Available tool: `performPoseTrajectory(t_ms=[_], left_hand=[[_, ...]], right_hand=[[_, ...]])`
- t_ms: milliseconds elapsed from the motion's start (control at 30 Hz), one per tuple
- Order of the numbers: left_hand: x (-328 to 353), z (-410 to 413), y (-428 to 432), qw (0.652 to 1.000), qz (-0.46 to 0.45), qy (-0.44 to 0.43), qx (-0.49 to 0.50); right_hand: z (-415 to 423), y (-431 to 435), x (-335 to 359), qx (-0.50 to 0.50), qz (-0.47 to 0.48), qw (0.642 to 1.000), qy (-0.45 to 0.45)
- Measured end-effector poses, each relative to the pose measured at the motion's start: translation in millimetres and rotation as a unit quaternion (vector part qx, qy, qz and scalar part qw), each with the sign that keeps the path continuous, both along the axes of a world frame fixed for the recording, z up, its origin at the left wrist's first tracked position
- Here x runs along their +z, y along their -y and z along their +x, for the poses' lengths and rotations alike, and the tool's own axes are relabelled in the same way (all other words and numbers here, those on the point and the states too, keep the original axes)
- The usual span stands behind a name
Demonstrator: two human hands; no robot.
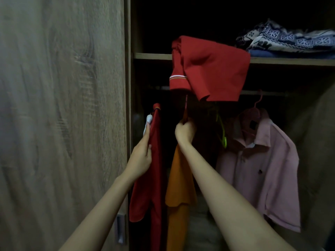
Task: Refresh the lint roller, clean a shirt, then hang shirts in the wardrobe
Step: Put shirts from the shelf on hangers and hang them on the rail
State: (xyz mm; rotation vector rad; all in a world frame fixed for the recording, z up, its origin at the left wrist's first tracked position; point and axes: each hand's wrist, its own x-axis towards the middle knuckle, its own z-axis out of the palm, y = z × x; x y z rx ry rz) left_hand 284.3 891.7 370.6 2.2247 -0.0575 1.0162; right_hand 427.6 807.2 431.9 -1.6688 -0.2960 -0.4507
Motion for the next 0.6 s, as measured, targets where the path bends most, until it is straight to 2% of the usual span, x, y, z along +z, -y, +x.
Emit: performPoseTrajectory(t_ms=[467,600], left_hand=[[-9,-8,6,0.999,-0.042,0.008,0.000],[-9,-10,7,0.998,-0.061,0.009,0.002]], right_hand=[[7,8,-18,0.039,-0.078,0.996,-0.024],[4,17,-34,0.066,-0.070,0.995,-0.005]])
